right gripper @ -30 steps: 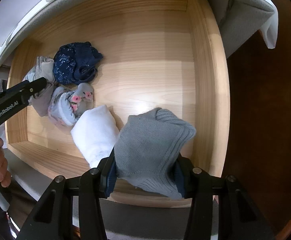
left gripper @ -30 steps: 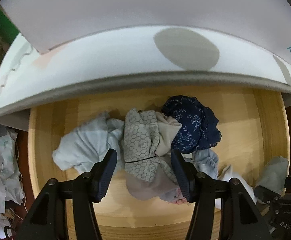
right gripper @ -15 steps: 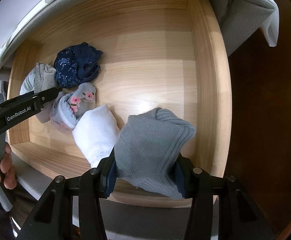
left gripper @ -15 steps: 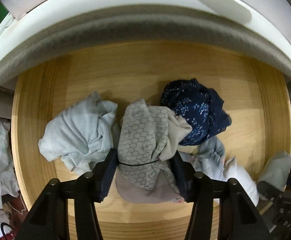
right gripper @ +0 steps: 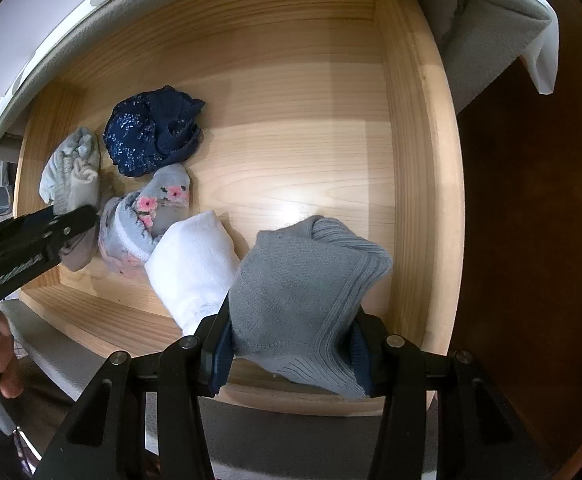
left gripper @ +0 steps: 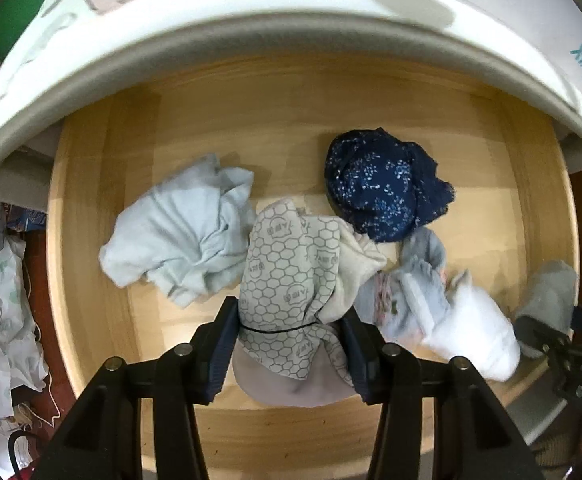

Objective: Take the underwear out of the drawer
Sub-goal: 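Lift the grey hexagon-print underwear into the white box and open the left tool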

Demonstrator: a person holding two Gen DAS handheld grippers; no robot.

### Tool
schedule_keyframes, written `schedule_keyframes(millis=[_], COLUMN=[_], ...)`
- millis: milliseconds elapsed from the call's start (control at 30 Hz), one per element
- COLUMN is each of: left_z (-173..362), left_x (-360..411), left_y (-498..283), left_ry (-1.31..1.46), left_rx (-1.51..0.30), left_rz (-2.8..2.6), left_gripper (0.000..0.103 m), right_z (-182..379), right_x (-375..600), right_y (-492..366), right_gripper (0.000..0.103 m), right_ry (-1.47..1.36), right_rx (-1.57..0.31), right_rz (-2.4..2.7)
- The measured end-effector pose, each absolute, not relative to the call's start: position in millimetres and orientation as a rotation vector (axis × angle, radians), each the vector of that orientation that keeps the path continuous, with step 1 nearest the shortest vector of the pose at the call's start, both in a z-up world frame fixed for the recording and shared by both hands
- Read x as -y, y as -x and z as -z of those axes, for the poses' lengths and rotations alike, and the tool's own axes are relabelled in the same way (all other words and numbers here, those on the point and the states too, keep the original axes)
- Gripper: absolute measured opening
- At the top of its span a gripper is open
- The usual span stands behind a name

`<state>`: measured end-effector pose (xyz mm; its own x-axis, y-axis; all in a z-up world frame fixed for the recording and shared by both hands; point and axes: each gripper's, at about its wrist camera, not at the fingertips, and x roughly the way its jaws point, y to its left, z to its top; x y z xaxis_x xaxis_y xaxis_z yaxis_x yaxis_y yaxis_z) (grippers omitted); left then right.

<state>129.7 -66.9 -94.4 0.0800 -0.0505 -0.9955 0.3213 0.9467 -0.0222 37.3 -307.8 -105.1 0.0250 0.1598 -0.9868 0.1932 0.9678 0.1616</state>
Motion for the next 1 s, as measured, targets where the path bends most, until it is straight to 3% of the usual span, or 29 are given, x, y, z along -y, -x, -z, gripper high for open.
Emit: schedule_keyframes(millis=[633,1000], left_z=[16.3,-101.0], left_x=[20.7,-4.3], left_y=[-84.2,-84.4], left_ry=[-0.195,-0.179], left_rx=[-1.327,-1.116], left_rz=[0.289,0.330], left_gripper=[0.049,0.049], right_z=[106.1,108.2], right_x=[284.9,279.5], right_y=[-39.7,-39.5], right_gripper=[0.046,0.046], right_ry=[-0.245,-0.247], right_rx=[-1.549,-1.548], right_rz=[0.036,0.039])
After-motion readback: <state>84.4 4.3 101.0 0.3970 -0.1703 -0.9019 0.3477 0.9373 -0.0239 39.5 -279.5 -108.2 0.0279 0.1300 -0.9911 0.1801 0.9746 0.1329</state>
